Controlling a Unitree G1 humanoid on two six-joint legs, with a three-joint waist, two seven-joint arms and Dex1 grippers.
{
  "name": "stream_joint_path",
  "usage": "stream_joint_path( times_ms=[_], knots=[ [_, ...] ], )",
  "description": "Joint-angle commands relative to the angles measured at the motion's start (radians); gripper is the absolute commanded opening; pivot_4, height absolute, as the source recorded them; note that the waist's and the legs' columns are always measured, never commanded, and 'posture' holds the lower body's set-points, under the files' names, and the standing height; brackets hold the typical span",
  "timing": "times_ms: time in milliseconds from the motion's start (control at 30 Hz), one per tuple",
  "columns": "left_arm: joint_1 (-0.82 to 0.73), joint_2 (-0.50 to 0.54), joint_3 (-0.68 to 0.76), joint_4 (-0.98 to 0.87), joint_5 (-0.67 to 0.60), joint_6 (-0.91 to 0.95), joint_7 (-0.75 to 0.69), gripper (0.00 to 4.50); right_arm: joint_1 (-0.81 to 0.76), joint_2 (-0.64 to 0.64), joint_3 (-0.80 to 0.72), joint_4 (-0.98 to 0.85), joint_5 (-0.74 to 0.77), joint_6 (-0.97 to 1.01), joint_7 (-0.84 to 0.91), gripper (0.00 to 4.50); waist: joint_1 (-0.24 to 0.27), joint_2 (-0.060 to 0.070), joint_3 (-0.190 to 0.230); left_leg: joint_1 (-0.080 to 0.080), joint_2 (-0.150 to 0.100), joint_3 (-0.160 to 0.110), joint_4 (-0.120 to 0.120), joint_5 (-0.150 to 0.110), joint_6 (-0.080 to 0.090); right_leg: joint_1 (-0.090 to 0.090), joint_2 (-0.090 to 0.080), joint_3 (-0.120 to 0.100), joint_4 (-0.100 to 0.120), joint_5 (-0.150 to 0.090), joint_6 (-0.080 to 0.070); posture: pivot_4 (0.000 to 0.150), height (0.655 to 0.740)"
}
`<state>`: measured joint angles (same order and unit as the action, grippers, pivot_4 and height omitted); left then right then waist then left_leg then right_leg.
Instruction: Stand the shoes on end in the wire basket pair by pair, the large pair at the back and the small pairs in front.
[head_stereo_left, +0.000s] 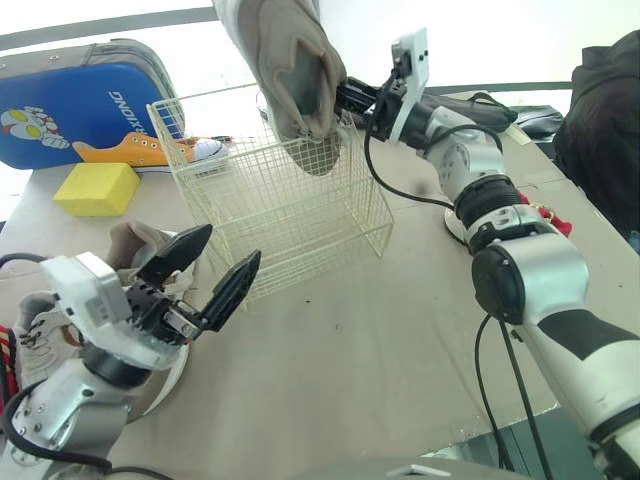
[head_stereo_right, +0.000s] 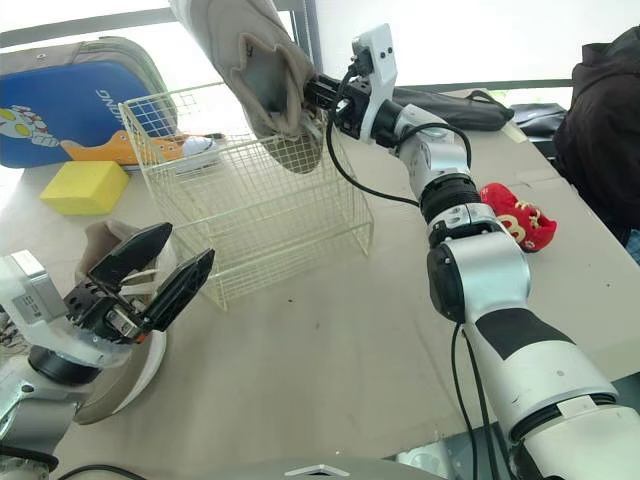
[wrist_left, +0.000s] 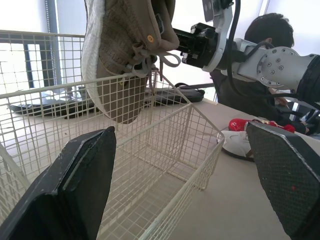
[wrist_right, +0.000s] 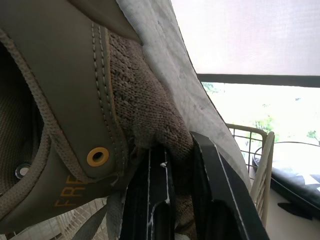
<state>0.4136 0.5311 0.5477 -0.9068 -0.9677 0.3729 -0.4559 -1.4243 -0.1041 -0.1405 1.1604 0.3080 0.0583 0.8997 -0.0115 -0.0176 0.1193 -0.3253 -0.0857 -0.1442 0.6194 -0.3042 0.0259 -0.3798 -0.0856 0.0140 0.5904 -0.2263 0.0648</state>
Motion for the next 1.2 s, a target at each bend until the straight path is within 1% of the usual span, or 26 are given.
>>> stream_joint_path(
  times_ms=[33,200,367,467,633,800,833,900,967,1000,1033,1067,1100,1200],
  knots=[
    [-0.006,0.007,0.0,-0.002,0.005,-0.027,-0.007,4.49,-0.016,-0.005,-0.025,0.023,-0.007,0.054,-0.058,0.0,0.001,0.0,0.0,0.0,0.0,0.0,0.0,0.0,0.0,0.0,0.0,0.0,0.0,0.0,0.0,0.15,0.74],
    [-0.013,0.008,-0.014,0.002,0.011,-0.029,-0.006,4.49,0.004,0.006,-0.037,0.049,-0.008,0.178,-0.088,0.0,0.001,0.0,-0.002,0.0,0.0,0.0,0.0,0.0,0.0,0.001,0.0,0.0,0.0,0.0,0.0,0.15,0.74],
    [-0.006,0.008,-0.013,0.003,0.012,-0.028,-0.006,4.49,0.033,0.019,-0.021,-0.016,-0.013,0.256,-0.069,0.0,-0.001,0.001,-0.002,0.0,0.0,-0.001,0.0,0.0,0.0,0.001,0.0,0.0,0.0,0.0,0.0,0.15,0.74],
    [-0.005,0.007,-0.013,0.002,0.012,-0.028,-0.005,4.49,0.066,0.032,-0.017,-0.08,-0.005,0.3,-0.068,0.0,-0.003,0.001,-0.002,0.0,0.0,-0.001,0.0,0.0,0.0,0.001,0.0,0.0,0.0,0.0,0.0,0.15,0.74],
    [0.009,0.011,-0.012,0.0,0.005,-0.022,-0.013,4.49,0.18,0.074,-0.033,-0.292,0.052,0.431,-0.14,0.0,-0.005,0.002,-0.003,0.001,0.0,0.0,-0.001,0.0,0.0,0.001,0.0,0.0,0.0,0.0,0.0,0.15,0.74],
    [0.033,0.037,0.005,0.014,-0.005,-0.016,-0.046,4.49,0.27,0.064,-0.004,-0.464,0.069,0.501,-0.152,0.0,-0.005,0.004,-0.005,0.001,0.001,0.0,-0.001,0.0,0.0,0.0,0.0,0.0,0.0,0.0,0.0,0.15,0.74],
    [0.032,0.042,0.013,0.019,-0.012,-0.018,-0.047,4.5,0.28,0.06,-0.002,-0.489,0.072,0.51,-0.155,0.77,-0.005,0.005,-0.005,0.001,0.001,0.0,-0.001,0.0,0.0,0.0,0.0,0.0,0.0,0.0,0.0,0.15,0.74],
    [0.026,0.046,0.02,0.024,-0.017,-0.024,-0.045,4.5,0.295,0.053,0.0,-0.525,0.077,0.52,-0.166,1.4,-0.004,0.005,-0.006,0.001,0.001,0.001,-0.001,0.0,0.0,0.0,0.0,0.0,0.0,0.0,0.0,0.15,0.74],
    [0.017,0.045,0.022,0.025,-0.018,-0.029,-0.042,4.5,0.314,0.039,0.004,-0.573,0.081,0.523,-0.166,2.21,-0.002,0.005,-0.006,0.001,0.001,0.0,-0.001,0.0,0.0,0.0,0.0,-0.001,0.0,0.0,0.0,0.15,0.74],
    [0.013,0.044,0.021,0.026,-0.019,-0.03,-0.041,4.5,0.325,0.032,0.003,-0.609,0.09,0.531,-0.165,2.38,-0.001,0.005,-0.006,0.001,0.001,0.0,-0.001,0.0,0.0,0.0,0.0,-0.001,0.0,0.0,0.0,0.15,0.74],
    [0.009,0.043,0.02,0.027,-0.018,-0.031,-0.04,4.5,0.339,0.023,0.007,-0.648,0.095,0.531,-0.16,2.94,-0.001,0.005,-0.006,0.001,0.0,0.0,-0.001,0.0,0.0,0.001,0.0,-0.001,0.0,0.0,0.0,0.15,0.74],
    [0.005,0.043,0.018,0.027,-0.017,-0.031,-0.039,4.5,0.358,0.011,0.019,-0.7,0.098,0.522,-0.145,3.37,0.0,0.005,-0.006,0.001,0.0,0.0,-0.001,0.0,0.0,0.001,0.0,-0.001,0.0,0.0,0.0,0.15,0.74],
    [0.003,0.043,0.018,0.027,-0.016,-0.03,-0.039,4.5,0.374,0.002,0.024,-0.749,0.107,0.526,-0.138,3.68,0.001,0.005,-0.006,0.001,0.0,0.0,-0.001,0.0,0.0,0.001,0.0,-0.001,0.0,0.0,0.0,0.15,0.74],
    [-0.001,0.044,0.02,0.035,-0.015,-0.028,-0.042,4.5,0.408,-0.026,0.026,-0.875,0.13,0.539,-0.15,3.68,0.002,0.005,-0.006,0.0,0.0,0.0,0.0,0.0,0.0,0.001,0.0,-0.001,0.0,0.0,0.0,0.15,0.74]
  ],
)
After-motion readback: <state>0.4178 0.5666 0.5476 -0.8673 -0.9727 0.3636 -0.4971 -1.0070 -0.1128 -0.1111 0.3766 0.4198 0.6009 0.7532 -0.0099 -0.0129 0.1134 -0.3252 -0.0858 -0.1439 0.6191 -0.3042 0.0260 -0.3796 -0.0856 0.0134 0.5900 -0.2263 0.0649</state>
